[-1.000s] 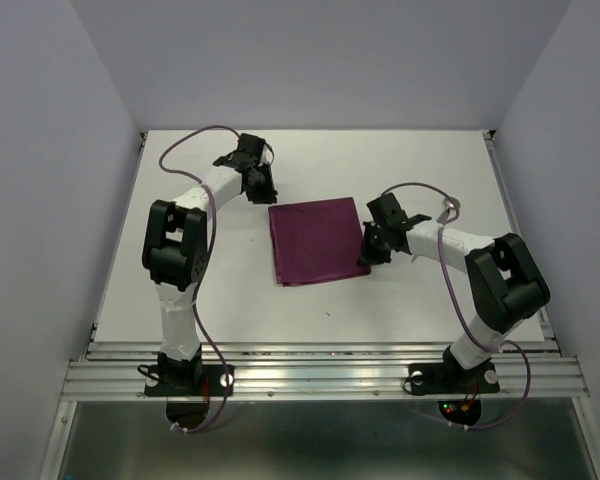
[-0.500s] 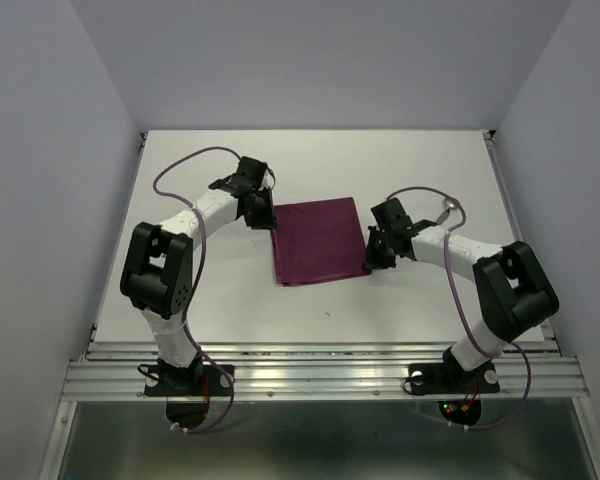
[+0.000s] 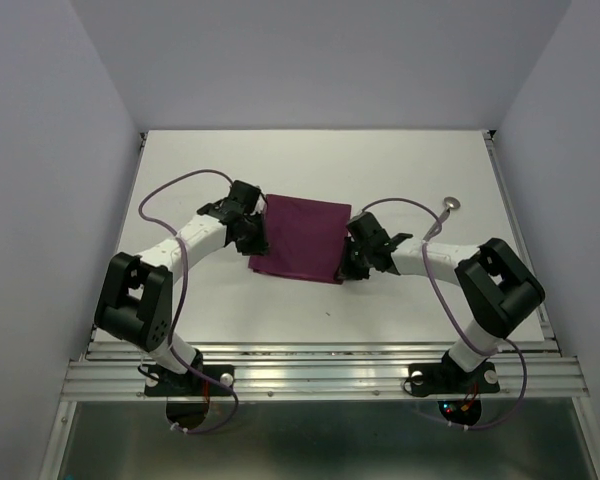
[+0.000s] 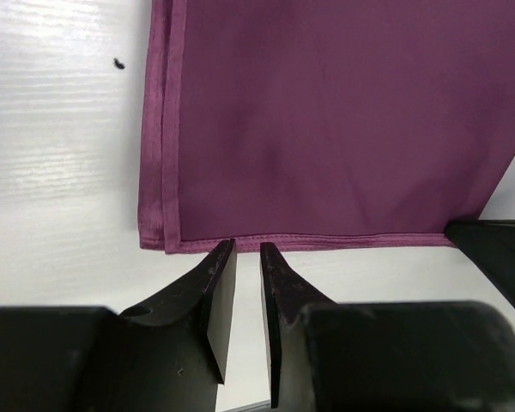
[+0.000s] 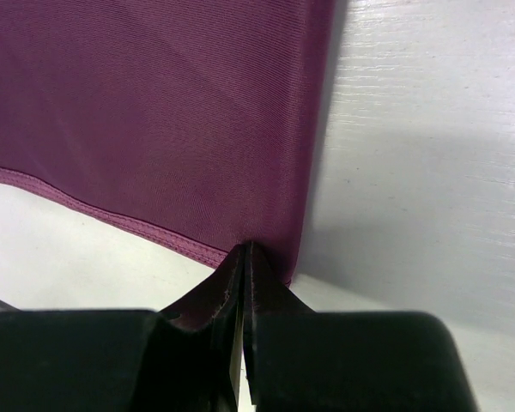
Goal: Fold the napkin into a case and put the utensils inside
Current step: Smooth out the square-folded napkin at the center of the board, then pick up the top corner of the square folded napkin from the center of the board.
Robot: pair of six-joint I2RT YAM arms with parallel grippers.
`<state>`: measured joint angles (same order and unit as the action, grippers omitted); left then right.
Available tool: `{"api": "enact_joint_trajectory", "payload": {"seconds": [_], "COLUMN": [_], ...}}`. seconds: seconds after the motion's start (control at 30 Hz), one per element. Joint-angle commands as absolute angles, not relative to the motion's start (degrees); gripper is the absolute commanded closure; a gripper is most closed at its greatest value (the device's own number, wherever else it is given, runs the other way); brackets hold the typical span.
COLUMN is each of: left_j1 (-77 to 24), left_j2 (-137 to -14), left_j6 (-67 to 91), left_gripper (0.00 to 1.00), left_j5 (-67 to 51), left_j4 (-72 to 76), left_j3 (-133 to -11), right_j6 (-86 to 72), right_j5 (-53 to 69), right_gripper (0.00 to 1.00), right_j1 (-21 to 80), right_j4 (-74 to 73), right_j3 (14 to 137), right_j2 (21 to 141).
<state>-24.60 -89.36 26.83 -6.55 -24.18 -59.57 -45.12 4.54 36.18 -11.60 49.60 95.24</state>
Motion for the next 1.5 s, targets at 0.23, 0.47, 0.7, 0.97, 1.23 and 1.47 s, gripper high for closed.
{"api": "enact_joint_trajectory", "payload": {"seconds": [0.23, 0.47, 0.7, 0.97, 1.23, 1.47], "left_j1": [-23.9, -23.8, -23.8, -23.8, -23.8, -23.9], "left_j2": [-86.8, -89.7, -90.8, -90.4, -91.2, -90.8], "left_j6": [30.2, 30.1, 29.7, 29.4, 29.1, 28.8], "left_gripper": [0.77, 0.67, 0.60, 0.65, 0.65, 0.65], "left_j5": [5.3, 5.2, 3.5, 2.5, 1.7, 1.4], "left_j4": [-25.0, -23.9, -22.9, -22.2, -22.1, -22.5], "left_j3": [-54.7, -54.8, -54.6, -54.0, -53.9, -53.5], "right_j6": [-46.0, -45.5, -45.4, -45.4, -45.3, -45.3], "right_j5": [0.3, 0.4, 0.4, 0.5, 0.7, 0.8], "right_gripper": [0.96, 0.96, 0.96, 0.96, 0.96, 0.96], "right_j1": [36.9, 36.9, 36.9, 36.9, 36.9, 36.9], "right_j4": [-13.6, -13.6, -13.7, -13.7, -13.7, -13.8], "right_j3": [48.3, 48.6, 48.9, 49.2, 49.6, 49.7], "right_j2": [96.2, 96.7, 97.0, 97.4, 97.7, 98.1]}}
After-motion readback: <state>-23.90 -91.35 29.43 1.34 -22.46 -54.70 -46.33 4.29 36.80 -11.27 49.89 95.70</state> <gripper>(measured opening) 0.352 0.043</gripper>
